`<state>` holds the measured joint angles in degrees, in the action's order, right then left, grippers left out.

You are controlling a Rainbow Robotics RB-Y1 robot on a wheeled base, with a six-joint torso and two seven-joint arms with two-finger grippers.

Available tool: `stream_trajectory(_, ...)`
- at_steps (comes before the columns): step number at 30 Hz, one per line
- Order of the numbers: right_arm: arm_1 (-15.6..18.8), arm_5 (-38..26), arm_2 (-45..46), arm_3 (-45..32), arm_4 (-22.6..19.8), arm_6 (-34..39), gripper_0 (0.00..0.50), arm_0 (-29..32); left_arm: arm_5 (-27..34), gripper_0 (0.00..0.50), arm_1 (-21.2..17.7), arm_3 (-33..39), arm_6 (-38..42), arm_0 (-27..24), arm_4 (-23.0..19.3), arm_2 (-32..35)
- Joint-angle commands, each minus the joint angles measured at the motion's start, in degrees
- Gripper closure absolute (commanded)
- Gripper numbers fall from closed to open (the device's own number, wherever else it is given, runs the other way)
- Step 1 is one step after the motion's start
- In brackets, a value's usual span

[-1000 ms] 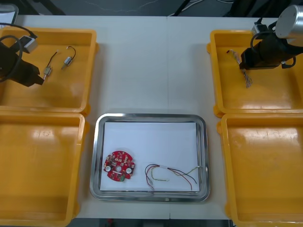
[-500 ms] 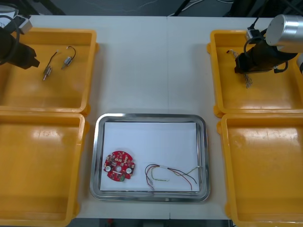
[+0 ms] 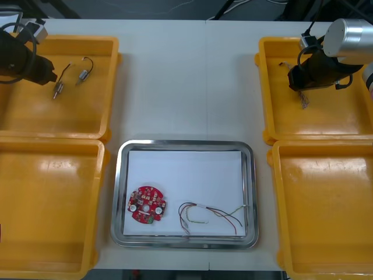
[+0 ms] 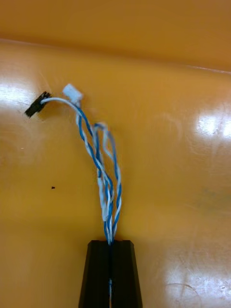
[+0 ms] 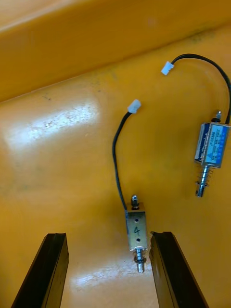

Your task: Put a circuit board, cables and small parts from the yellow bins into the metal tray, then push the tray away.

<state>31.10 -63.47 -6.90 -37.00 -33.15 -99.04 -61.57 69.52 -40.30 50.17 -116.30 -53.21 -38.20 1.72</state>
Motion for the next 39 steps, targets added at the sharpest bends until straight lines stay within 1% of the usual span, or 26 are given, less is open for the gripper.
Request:
stream_trajectory(1, -0.6, 0.5, -0.7, -0.4, 0.4, -1.0, 0.5, -2.3, -2.8, 0.0, 2.0, -1.7, 7.3, -3.0, 1.0, -1.2)
stream_trajectory(5, -0.5, 0.4, -0.5, -0.4, 0.4, -1.3, 0.5, -2.4, -4.9, 0.0, 2.8, -3.3, 7.1, -3.0, 1.7, -1.9)
stream_trajectory(10, -0.1, -1.6, -0.3, -2.6, 0.7, -1.9, 0.5, -2.4, -4.8, 0.0, 3.1, -4.0, 7.6, -3.0, 2.1, -2.8)
stream_trajectory(19, 1.5, -10.7, 4.0, -9.1, 1.5, -3.5, 0.5, -2.4, -4.9, 0.0, 3.9, -4.8, 8.3, -3.0, 2.3, -3.8)
stream_trajectory(20, 1.7, -11.9, 4.5, -9.8, 1.5, -3.6, 0.5, -2.4, -4.9, 0.008, 4.0, -4.7, 8.5, -3.0, 2.3, -4.1)
stream_trajectory(21, 1.9, -13.1, 5.3, -10.5, 1.6, -3.7, 0.5, -2.4, -4.9, 0.032, 4.0, -4.7, 8.6, -3.0, 2.3, -4.3)
stream_trajectory(22, 1.9, -13.1, 5.3, -10.5, 1.6, -3.7, 0.5, -2.4, -4.9, 0.032, 4.0, -4.7, 8.6, -3.0, 2.3, -4.3)
stream_trajectory(23, 2.3, -15.0, 6.6, -11.6, 1.6, -3.9, 0.5, -2.4, -4.9, 0.077, 4.0, -4.8, 8.7, -2.9, 2.3, -4.6)
stream_trajectory(24, 2.5, -16.1, 7.2, -12.2, 1.6, -4.0, 0.5, -2.4, -4.9, 0.107, 4.1, -4.8, 8.9, -2.9, 2.3, -4.8)
stream_trajectory(26, 2.9, -18.6, 8.5, -13.6, 1.6, -4.1, 0.5, -2.4, -4.9, 0.227, 4.0, -4.8, 9.1, -2.9, 2.3, -5.2)
stream_trajectory(27, 3.0, -20.2, 9.2, -14.4, 1.7, -4.1, 0.5, -2.4, -4.9, 0.319, 4.0, -4.8, 9.3, -2.9, 2.3, -5.5)
stream_trajectory(28, 3.2, -21.3, 9.9, -15.0, 1.8, -4.0, 0.5, -2.4, -4.9, 0.38, 4.0, -4.8, 9.3, -2.9, 2.3, -5.6)
stream_trajectory(29, 3.4, -22.8, 10.5, -15.7, 1.9, -3.8, 0.5, -2.3, -4.9, 0.452, 4.0, -4.8, 9.5, -2.9, 2.3, -5.8)
stream_trajectory(30, 3.5, -23.5, 10.8, -16.0, 1.9, -3.7, 0.5, -2.4, -4.9, 0.483, 4.0, -4.8, 9.6, -2.9, 2.3, -5.8)
stream_trajectory(31, 3.7, -24.9, 11.3, -16.5, 2.0, -3.5, 0.5, -2.4, -4.9, 0.5, 4.0, -4.8, 9.7, -2.8, 2.3, -5.8)
stream_trajectory(35, 4.8, -29.9, 12.4, -18.6, 2.4, -2.8, 0.5, -2.3, -4.1, 0.5, 3.9, -4.8, 9.8, -2.8, 2.1, -5.8)
stream_trajectory(36, 4.8, -29.9, 12.4, -18.6, 2.4, -2.8, 0.5, -2.3, -4.1, 0.5, 3.9, -4.8, 9.8, -2.8, 2.1, -5.8)
stream_trajectory(39, 6.0, -34.6, 13.4, -22.2, 2.5, -2.6, 0.5, -1.7, -1.8, 0.5, 3.6, -3.6, 9.7, -2.8, 2.0, -5.1)
